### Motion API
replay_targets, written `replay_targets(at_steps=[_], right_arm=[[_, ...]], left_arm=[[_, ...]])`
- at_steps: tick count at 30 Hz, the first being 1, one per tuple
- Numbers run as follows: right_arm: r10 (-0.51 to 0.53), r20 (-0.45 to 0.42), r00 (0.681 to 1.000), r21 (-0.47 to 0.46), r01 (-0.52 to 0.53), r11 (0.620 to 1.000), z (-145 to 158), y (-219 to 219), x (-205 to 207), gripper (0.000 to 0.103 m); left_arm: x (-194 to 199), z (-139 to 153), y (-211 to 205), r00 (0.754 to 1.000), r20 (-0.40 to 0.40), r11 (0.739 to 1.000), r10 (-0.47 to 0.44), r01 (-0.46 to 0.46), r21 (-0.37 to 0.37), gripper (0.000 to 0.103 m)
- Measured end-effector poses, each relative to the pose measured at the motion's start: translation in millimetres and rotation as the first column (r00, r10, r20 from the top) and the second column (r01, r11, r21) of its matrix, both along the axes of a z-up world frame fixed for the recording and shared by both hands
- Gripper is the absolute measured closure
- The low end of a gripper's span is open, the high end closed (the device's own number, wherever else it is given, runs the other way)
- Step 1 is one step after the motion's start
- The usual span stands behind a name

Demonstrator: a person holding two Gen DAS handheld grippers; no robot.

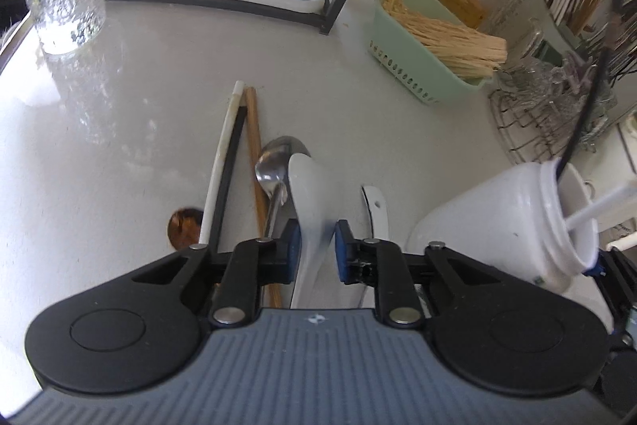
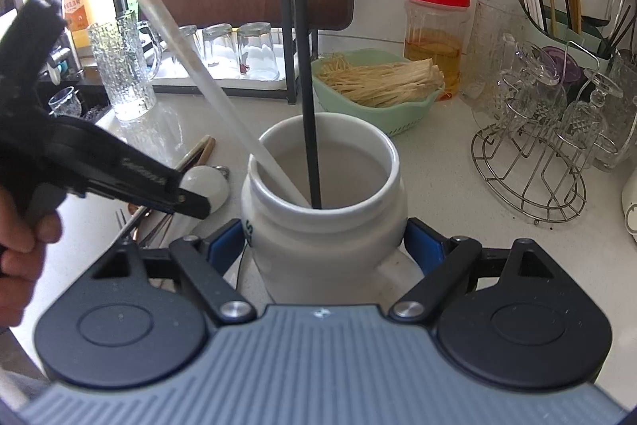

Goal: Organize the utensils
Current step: 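Position the open left tool around a white ceramic spoon handle, then close the left tool on the white ceramic spoon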

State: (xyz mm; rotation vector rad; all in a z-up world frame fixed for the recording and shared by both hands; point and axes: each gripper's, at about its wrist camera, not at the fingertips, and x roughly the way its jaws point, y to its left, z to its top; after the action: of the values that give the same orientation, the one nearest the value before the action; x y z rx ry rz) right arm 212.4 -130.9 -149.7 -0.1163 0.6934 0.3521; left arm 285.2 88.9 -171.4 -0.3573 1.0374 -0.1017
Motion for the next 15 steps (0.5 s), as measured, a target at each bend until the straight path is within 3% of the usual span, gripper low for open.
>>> replay_targets(at_steps=[9,15], right_arm=[[0.029,-0.006,1.0,-0.057,-0.03,0.998,-0.3,7.9,-2.9,0.014],[0.042,-0.032,0.999,-0.061,-0.044,0.997,1.7,11.2,-2.6,0.014]], left_arm=[[-22.7,11.5,2.5,1.0,0.006,1.0,0.001,-0.001,0.009,0.097],[-33.4,24.9,2.3,1.0,0.028,1.0,0.011,-0.01,-0.007,0.098]])
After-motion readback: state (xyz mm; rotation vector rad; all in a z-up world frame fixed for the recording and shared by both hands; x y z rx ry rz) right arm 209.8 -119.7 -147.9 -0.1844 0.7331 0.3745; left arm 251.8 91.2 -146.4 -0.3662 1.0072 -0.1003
